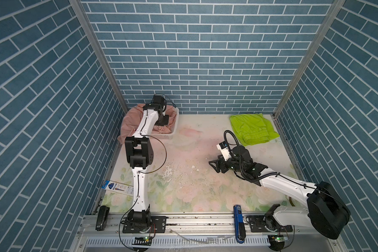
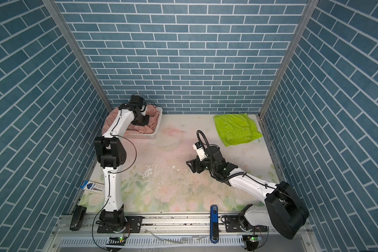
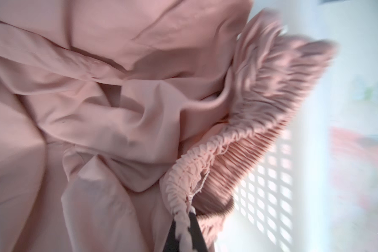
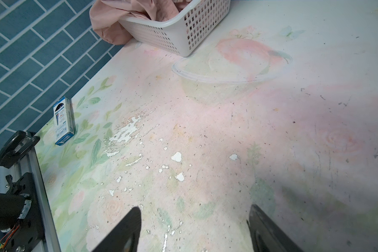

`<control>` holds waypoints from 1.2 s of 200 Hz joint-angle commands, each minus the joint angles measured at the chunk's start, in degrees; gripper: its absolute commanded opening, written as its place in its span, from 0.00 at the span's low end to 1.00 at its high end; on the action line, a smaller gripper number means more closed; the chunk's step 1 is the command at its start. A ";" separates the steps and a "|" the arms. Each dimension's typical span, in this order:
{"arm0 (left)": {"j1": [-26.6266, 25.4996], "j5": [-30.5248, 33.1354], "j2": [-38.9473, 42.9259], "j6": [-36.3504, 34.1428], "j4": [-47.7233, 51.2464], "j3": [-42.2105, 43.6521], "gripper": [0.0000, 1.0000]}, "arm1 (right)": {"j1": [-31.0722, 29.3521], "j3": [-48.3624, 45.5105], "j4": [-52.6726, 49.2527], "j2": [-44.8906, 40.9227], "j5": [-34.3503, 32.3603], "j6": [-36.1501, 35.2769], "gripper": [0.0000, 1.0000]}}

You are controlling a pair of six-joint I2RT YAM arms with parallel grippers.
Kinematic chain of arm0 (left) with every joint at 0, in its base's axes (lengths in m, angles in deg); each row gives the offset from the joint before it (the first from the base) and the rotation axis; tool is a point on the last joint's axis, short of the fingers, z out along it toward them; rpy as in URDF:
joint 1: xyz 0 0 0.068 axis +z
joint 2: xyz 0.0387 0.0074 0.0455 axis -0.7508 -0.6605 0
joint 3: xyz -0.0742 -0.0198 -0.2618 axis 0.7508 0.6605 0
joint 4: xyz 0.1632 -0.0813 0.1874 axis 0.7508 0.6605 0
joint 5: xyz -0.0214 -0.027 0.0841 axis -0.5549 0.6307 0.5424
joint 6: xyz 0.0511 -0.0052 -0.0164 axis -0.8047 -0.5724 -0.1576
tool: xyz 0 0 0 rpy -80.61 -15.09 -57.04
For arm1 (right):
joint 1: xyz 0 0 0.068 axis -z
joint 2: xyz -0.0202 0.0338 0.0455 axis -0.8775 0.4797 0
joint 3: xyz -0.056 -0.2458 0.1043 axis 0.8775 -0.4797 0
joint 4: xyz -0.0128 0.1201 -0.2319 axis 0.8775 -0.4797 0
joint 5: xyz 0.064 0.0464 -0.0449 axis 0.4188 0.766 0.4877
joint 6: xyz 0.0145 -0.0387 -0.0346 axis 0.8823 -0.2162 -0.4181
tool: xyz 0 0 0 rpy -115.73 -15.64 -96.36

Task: Fold and stack the shorts
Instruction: 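Grasp the pink shorts' waistband in the basket with the left gripper while the right withdraws, then lift the pink shorts with the left gripper while the right reaches toward them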

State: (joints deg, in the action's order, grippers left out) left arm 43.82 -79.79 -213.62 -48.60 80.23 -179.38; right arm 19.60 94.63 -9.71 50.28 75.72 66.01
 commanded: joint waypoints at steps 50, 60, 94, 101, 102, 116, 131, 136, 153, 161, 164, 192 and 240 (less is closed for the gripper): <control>0.01 -4.44 18.74 2.29 9.17 -9.98 0.00 | -0.34 2.42 3.93 2.25 1.19 -1.67 0.77; 0.01 -6.40 19.04 2.32 11.63 -13.55 0.00 | -0.36 3.19 5.45 3.96 2.13 -1.85 0.78; -0.87 -11.95 22.74 1.93 16.26 -20.01 0.00 | -0.35 6.80 8.67 8.35 5.13 -3.32 0.77; -0.95 -13.37 24.41 1.88 16.13 -19.97 0.00 | -0.36 7.50 8.78 8.82 5.18 -4.01 0.78; -0.95 -13.50 24.64 1.90 16.16 -19.97 0.00 | -0.36 7.69 8.76 8.86 5.18 -4.12 0.77; -1.11 -15.15 28.02 2.31 16.00 -20.02 0.00 | -0.37 8.85 8.57 9.17 5.06 -5.63 0.77; -1.40 -18.88 31.50 2.73 15.52 -19.45 0.00 | -0.35 9.67 8.69 8.87 4.70 -6.89 0.78; -1.60 -20.59 32.58 3.15 15.21 -18.78 0.00 | -0.36 9.90 8.70 8.67 4.54 -7.31 0.78; -2.91 -26.18 35.80 4.82 14.28 -14.69 0.00 | -0.36 9.92 8.53 6.79 4.57 -9.35 0.77; -4.76 -26.51 36.91 4.93 14.75 -12.49 0.00 | -0.35 9.81 7.59 5.10 4.30 -10.68 0.78; -5.80 -26.25 37.25 4.65 15.03 -11.85 0.00 | -0.41 9.81 6.95 4.33 3.92 -11.26 0.78; -14.79 -24.32 38.11 2.85 18.94 -8.42 0.00 | -0.26 9.99 -1.42 -2.90 -0.43 -16.76 0.78; -16.49 -20.44 44.47 0.43 9.68 11.85 0.00 | -0.27 8.48 -8.43 -11.21 -2.74 -21.77 0.78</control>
State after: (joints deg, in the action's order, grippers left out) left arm 27.56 -103.48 -172.20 -45.67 95.62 -176.08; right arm 19.49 103.61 -13.47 41.14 75.17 49.48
